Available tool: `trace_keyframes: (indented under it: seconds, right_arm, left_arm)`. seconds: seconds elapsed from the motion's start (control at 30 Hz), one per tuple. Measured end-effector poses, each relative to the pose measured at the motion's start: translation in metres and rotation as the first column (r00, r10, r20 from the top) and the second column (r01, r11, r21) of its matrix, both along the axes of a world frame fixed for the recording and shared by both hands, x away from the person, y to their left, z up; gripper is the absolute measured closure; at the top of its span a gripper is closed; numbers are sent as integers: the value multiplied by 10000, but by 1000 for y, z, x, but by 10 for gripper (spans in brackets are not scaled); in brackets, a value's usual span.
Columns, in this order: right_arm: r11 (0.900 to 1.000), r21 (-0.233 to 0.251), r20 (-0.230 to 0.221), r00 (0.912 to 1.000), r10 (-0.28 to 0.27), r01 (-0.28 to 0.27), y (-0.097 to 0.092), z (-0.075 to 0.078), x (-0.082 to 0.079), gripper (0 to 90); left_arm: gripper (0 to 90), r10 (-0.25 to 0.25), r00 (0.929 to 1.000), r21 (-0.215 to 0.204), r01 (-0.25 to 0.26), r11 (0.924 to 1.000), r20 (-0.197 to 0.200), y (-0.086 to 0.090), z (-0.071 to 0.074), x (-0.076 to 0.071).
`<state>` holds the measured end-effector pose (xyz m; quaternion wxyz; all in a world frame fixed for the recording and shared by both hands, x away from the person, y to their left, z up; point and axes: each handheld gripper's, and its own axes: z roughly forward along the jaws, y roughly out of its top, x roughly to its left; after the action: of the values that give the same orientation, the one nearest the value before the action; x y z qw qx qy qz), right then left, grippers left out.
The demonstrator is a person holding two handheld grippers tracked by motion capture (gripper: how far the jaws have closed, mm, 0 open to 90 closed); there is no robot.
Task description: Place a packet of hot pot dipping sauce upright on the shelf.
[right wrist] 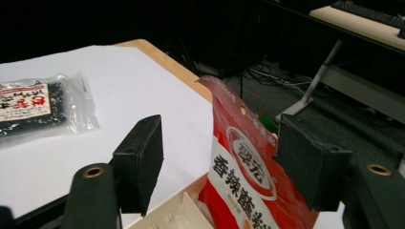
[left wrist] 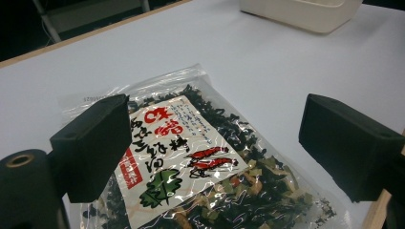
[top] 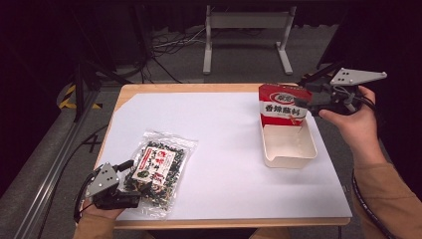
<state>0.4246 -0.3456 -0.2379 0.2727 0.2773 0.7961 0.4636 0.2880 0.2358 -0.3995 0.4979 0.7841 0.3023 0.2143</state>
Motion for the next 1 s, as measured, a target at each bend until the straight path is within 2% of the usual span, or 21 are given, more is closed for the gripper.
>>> trace_keyframes:
  seconds: [0.17,0.2,0.37,0.63,0.8,0.93,1.0]
  right_arm:
    - [9989,475,-37,10000,-45,47,1,-5,-11,310]
    - [9964,828,-95,9998,-155,162,2,-11,-20,307]
    - [9959,891,64,9999,-151,145,4,-21,-33,309]
    - [9944,1020,38,9996,-278,273,3,-31,-45,343]
    - [9870,1576,-131,9995,-285,302,2,-41,-53,376]
    - [9875,1554,-328,9992,-212,261,3,-52,-54,385]
    - [9868,1604,-549,9984,-155,242,4,-62,-54,390]
  left_arm:
    - [113,-1,10000,0,1,10000,3,0,0,0]
    - [113,-4,10000,-12,4,10000,-5,0,0,0]
    - [113,-7,10000,0,7,10000,3,0,0,0]
    - [114,25,10000,-9,-25,10000,-33,0,1,0]
    - [115,61,9999,-43,-61,10000,-138,1,1,0]
    - [116,84,9998,-46,-85,10000,-194,1,1,1]
    - [116,116,9998,-58,-117,9999,-159,1,2,0]
